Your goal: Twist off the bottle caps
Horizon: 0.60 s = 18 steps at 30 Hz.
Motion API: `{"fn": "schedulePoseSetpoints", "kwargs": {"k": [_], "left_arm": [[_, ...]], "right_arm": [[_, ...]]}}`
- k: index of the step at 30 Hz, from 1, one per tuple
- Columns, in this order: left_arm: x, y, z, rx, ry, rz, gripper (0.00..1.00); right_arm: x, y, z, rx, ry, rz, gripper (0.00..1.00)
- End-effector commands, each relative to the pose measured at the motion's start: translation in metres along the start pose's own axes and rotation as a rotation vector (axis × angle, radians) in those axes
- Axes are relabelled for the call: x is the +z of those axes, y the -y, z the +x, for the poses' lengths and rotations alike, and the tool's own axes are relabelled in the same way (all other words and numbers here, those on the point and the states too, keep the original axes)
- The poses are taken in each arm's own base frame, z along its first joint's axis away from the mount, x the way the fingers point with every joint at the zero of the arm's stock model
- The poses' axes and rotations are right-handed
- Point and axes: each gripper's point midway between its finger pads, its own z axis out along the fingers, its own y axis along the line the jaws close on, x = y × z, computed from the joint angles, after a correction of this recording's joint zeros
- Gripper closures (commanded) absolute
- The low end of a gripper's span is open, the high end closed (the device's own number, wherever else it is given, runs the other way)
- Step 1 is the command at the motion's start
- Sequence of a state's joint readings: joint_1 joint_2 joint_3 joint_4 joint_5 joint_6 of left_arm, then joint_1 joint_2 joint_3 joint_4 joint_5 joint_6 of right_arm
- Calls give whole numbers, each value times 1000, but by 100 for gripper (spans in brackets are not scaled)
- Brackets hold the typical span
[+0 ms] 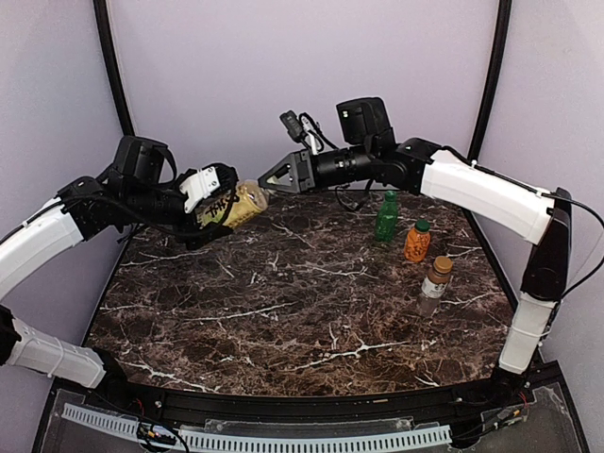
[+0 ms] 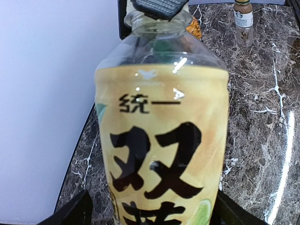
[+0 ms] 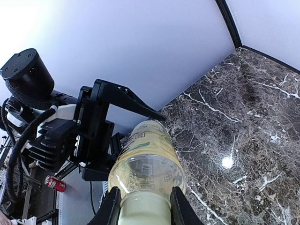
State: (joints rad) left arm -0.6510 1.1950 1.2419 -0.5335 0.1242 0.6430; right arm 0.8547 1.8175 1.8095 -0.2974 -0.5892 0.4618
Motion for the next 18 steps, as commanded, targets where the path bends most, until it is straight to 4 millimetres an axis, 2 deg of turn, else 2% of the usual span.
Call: {"fn": "schedulePoseSetpoints", "kwargs": {"k": [1,9,11,15,16,18], "left_arm": [[-8,9,-4,1,42,29,16],[-3,13,-1,-9,26,53,18],[-4,12,-4,-14,37,52,25],[-8,9,-10,-23,54,46,52],[-9,9,-10,-21,53,45,55],[-9,8,-8,-3,49,36,58]], "right_arm": [[-17,-21,-17,-36,54,-46,100],[-16,-26,-15,-27,51,-81,100],[-16,-24,-15,-25,52,-74,100],[-15,-20,-13,-15,48,-62,98],[-15,-18,-12,-8,47,-57,74],[-16,-14,-12,10,47,-44,49]]}}
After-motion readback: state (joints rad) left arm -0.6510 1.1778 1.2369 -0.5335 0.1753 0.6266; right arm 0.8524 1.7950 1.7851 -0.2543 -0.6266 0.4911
